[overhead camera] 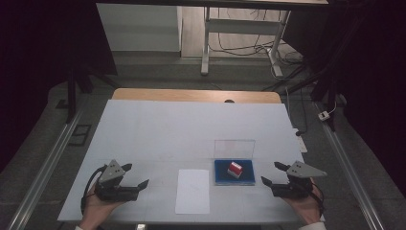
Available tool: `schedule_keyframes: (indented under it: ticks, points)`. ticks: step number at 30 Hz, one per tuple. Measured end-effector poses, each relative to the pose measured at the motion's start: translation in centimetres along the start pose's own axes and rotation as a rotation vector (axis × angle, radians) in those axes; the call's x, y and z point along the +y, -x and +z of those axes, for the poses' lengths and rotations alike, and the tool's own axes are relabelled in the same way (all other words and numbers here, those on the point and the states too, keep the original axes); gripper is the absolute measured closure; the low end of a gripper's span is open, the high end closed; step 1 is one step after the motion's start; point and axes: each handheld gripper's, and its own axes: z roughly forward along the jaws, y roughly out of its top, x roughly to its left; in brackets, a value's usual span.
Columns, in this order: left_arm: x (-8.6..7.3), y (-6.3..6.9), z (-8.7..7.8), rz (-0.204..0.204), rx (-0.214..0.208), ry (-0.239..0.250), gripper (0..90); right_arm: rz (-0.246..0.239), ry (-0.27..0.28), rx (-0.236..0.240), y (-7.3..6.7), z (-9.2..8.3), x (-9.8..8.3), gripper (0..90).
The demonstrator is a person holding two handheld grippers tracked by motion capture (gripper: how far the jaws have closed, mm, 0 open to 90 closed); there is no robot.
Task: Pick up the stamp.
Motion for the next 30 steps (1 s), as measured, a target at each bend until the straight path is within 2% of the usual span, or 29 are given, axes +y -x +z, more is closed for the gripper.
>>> schedule_keyframes:
  ticks: [5,10,13,26,30]
  points:
    - [0.1,0.2,0.2,0.011,-0.005,-0.007,15.4,-0.013,-0.011,0.008,-0.1,0.0,0.7,23.6]
    - [-0.1,0.1,0.3,0.005,-0.006,-0.010,15.7,0.000,-0.027,0.019,0.0,0.1,1.5,22.7]
    - [-0.1,0.2,0.3,0.007,-0.001,-0.015,15.7,0.005,-0.019,0.032,0.0,0.3,1.7,22.9]
    - [-0.2,0.1,0.6,0.005,0.001,-0.026,15.9,-0.036,-0.039,0.085,-0.9,1.3,3.9,23.6]
    - [-0.2,0.0,0.5,0.001,0.003,-0.024,15.9,-0.056,-0.059,0.098,-1.3,1.8,5.0,23.7]
